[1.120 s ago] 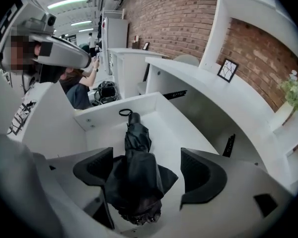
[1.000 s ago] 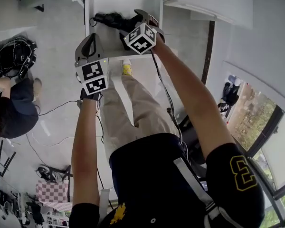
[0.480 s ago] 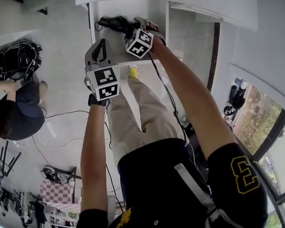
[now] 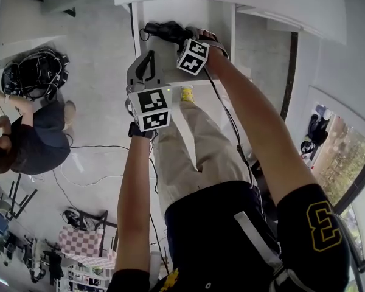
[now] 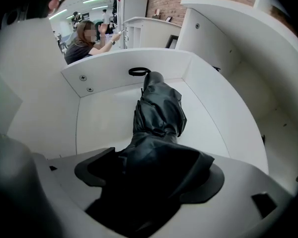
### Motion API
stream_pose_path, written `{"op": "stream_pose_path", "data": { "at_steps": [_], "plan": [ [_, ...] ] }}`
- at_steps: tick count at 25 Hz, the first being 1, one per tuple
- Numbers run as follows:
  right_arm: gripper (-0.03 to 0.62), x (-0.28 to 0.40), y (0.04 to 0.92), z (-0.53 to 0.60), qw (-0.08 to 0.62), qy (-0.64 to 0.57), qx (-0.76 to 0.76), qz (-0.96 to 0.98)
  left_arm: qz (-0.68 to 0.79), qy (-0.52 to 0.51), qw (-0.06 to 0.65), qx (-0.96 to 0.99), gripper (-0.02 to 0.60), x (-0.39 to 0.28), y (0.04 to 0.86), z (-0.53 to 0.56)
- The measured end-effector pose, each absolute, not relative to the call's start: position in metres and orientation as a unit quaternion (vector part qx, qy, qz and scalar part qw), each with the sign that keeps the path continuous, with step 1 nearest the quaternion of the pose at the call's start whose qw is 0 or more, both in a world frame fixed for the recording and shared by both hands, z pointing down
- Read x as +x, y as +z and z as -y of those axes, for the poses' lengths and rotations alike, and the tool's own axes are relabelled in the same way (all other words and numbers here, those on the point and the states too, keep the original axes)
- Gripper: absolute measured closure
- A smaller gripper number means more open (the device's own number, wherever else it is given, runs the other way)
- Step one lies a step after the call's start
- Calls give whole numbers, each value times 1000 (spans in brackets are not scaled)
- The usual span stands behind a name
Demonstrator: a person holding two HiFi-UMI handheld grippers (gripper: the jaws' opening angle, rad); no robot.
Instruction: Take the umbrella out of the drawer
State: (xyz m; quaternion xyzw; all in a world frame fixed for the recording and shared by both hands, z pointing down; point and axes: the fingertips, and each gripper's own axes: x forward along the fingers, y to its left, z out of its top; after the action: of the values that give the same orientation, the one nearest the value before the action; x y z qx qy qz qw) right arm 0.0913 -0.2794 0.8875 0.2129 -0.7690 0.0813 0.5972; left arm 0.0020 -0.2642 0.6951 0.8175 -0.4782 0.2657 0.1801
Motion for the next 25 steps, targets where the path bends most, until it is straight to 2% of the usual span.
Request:
{"op": "stream_pose_path", "data": {
  "at_steps": [7, 17, 21, 25],
  "plan": [
    [195, 90, 888, 278, 597, 104, 218, 765, 479, 253, 208, 814, 561, -2, 696, 267],
    [207, 92, 890, 278, 602, 120, 215, 759, 481, 244, 209, 816, 561, -2, 694, 268],
    [256, 89, 890, 273, 598, 129, 197, 766, 485, 243, 209, 813, 561, -2, 694, 269],
    [272, 88, 891, 273, 595, 139, 189, 769, 485, 239, 208, 816, 561, -2, 693, 270]
  ]
}}
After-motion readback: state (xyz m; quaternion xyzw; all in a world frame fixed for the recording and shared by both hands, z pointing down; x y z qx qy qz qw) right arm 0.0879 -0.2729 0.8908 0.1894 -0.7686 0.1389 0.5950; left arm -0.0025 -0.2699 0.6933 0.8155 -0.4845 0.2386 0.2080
